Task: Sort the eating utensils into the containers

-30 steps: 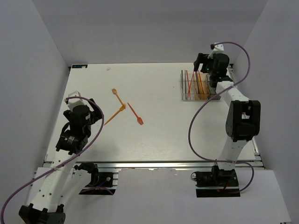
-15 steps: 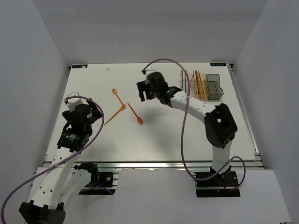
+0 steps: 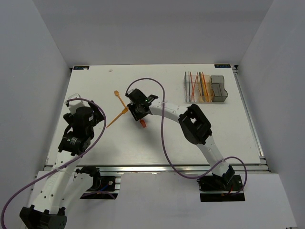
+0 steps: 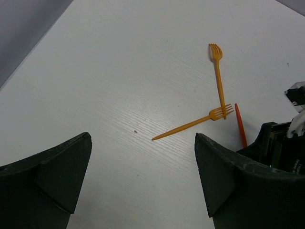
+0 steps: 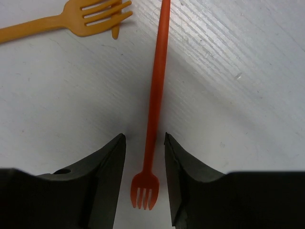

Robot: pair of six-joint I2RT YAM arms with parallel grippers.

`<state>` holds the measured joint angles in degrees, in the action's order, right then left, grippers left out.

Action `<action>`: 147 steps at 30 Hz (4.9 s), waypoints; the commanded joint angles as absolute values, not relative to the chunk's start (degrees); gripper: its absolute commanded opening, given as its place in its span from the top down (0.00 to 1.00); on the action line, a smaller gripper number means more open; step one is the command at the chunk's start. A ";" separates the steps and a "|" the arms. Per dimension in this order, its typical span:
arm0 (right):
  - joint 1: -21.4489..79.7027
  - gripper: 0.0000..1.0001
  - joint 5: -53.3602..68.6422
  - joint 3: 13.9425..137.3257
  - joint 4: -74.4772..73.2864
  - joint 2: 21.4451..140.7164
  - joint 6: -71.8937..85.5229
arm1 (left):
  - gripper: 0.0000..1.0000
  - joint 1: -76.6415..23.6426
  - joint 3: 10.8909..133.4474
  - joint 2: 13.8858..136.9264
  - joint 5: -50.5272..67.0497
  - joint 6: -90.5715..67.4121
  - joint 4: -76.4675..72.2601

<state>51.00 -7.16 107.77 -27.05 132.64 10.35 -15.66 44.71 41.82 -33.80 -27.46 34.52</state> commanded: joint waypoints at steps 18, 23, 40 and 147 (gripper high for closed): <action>52.65 1.00 -13.88 103.72 -33.31 131.58 12.92 | 0.02 -15.91 45.35 39.81 -32.87 -27.25 34.37; 52.21 1.00 -15.38 98.98 -30.42 123.06 12.31 | 0.02 -15.82 45.26 39.46 -32.87 -27.25 34.45; 9.96 1.00 -12.92 97.11 -19.79 110.38 0.88 | 0.02 -15.91 44.91 38.14 -31.55 -26.90 33.75; 19.78 0.11 26.35 40.61 1.47 56.08 22.15 | 1.00 -24.52 55.55 88.63 -5.19 -35.66 29.00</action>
